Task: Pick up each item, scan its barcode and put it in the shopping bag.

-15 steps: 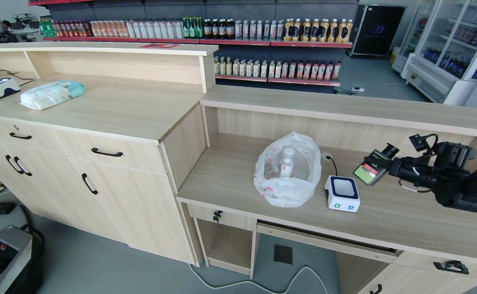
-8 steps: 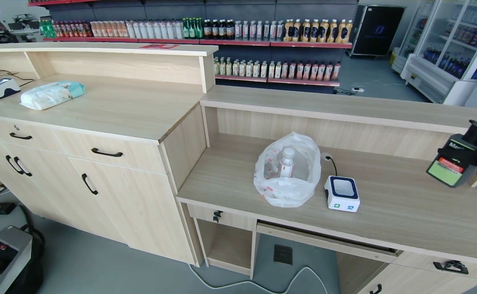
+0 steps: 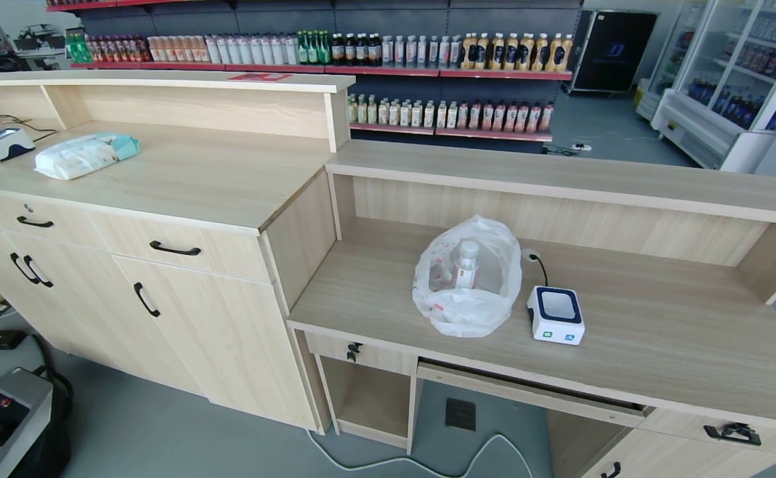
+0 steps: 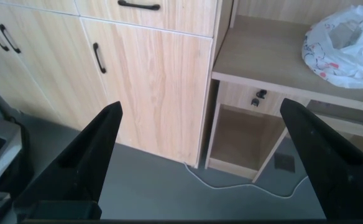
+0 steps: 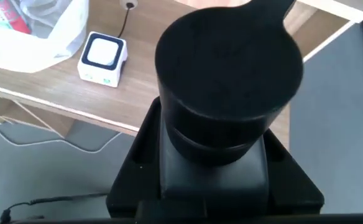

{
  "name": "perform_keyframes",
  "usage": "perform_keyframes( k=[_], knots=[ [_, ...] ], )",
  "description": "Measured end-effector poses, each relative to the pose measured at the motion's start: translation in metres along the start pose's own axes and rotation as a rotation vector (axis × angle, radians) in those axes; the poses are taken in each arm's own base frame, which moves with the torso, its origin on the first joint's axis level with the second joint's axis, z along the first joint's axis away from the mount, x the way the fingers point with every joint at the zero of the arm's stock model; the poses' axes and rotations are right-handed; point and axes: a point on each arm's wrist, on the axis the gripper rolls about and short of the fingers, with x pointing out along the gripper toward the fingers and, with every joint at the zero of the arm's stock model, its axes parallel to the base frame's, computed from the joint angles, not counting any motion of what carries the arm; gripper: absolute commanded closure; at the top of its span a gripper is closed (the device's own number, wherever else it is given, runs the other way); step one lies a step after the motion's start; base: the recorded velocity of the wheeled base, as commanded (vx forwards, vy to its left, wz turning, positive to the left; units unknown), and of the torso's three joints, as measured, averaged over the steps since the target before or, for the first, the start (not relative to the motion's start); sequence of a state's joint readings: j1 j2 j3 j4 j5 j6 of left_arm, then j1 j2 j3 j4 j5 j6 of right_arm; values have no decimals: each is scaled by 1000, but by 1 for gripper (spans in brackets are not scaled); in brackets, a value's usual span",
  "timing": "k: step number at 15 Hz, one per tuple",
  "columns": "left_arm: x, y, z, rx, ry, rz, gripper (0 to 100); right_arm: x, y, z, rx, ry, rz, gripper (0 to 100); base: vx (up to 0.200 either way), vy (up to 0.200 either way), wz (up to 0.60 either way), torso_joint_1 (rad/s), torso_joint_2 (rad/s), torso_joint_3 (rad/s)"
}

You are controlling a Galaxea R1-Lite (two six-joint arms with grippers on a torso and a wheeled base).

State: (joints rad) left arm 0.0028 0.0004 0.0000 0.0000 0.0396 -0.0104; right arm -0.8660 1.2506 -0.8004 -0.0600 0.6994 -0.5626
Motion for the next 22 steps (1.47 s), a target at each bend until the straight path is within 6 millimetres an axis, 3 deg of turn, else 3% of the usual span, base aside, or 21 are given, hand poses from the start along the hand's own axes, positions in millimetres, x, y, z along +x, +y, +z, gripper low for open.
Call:
perform_keyframes(
  k=[2, 5, 8, 11, 14, 16, 22],
  knots=[
    [0, 0, 0, 0, 0, 0, 0, -4, -4, 6, -10, -13, -93, 100, 0, 0, 600, 5, 0, 5],
    [0, 0, 0, 0, 0, 0, 0, 2, -9, 22, 118, -21, -339, 100, 0, 0, 600, 4, 2, -4],
    [0, 0, 0, 0, -1, 0, 0, 30, -18, 49, 188, -69, -549, 100, 0, 0, 600, -30, 54, 35],
    [0, 0, 0, 0, 0, -1, 0, 71, -32, 60, 220, -127, -601, 100, 0, 0, 200, -42, 112, 57],
    [0, 0, 0, 0, 1, -1, 0, 115, -45, 43, 257, -118, -548, 100, 0, 0, 0, 0, 0, 0],
    [0, 0, 0, 0, 0, 0, 0, 141, -48, 29, 252, -152, -398, 100, 0, 0, 0, 0, 0, 0],
    [0, 0, 0, 0, 0, 0, 0, 190, -39, -25, 176, -79, -113, 100, 0, 0, 0, 0, 0, 0]
  ],
)
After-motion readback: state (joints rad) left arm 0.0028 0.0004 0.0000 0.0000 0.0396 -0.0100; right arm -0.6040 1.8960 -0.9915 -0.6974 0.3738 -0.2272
